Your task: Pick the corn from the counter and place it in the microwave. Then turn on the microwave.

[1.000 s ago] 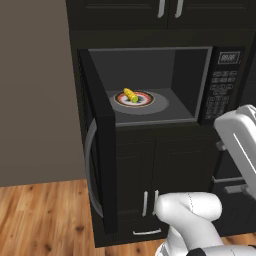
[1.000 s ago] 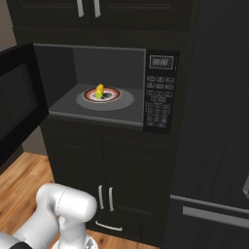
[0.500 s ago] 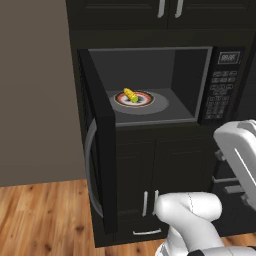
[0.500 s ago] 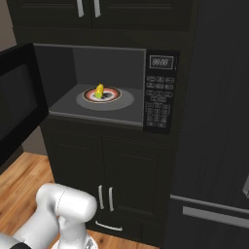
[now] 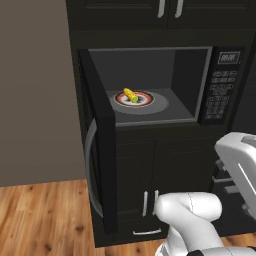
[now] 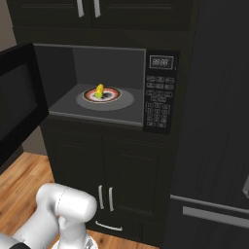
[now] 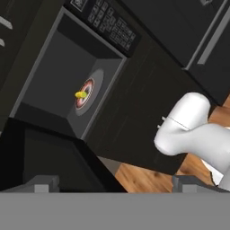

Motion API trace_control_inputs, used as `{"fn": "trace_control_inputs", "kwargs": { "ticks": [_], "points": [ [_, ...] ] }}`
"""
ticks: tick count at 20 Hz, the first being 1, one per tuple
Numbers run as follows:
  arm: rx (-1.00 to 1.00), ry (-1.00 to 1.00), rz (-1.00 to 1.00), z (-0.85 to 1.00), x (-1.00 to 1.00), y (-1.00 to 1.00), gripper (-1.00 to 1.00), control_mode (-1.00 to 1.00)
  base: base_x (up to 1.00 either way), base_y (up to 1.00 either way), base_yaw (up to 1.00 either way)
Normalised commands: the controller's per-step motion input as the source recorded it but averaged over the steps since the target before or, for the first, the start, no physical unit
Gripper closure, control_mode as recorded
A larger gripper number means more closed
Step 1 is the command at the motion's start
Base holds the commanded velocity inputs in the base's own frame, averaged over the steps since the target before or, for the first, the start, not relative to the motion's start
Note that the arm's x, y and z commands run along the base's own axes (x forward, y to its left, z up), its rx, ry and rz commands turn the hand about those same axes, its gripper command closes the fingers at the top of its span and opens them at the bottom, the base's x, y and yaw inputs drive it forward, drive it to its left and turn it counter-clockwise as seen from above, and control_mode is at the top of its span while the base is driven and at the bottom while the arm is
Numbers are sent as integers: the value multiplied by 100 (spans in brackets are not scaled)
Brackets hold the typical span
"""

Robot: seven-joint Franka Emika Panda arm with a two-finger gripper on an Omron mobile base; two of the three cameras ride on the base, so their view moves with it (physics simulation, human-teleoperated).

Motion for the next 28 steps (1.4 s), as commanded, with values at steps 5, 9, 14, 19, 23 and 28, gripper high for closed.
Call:
{"fn": "trace_control_inputs", "kwargs": {
  "ticks": [5,9,14,19,23,28],
  "points": [
    [7,0,-5,0,-7,17,-100,-100,0,0,0],
    [8,2,-4,-3,0,24,-100,-100,0,0,0],
    [7,0,0,-6,-1,24,-100,-100,0,0,0],
    [8,0,0,-9,-1,27,-100,-100,0,0,0],
    [9,0,0,-13,0,27,-100,-100,0,0,0],
    [7,0,0,-14,2,29,-100,-100,0,0,0]
  ]
}}
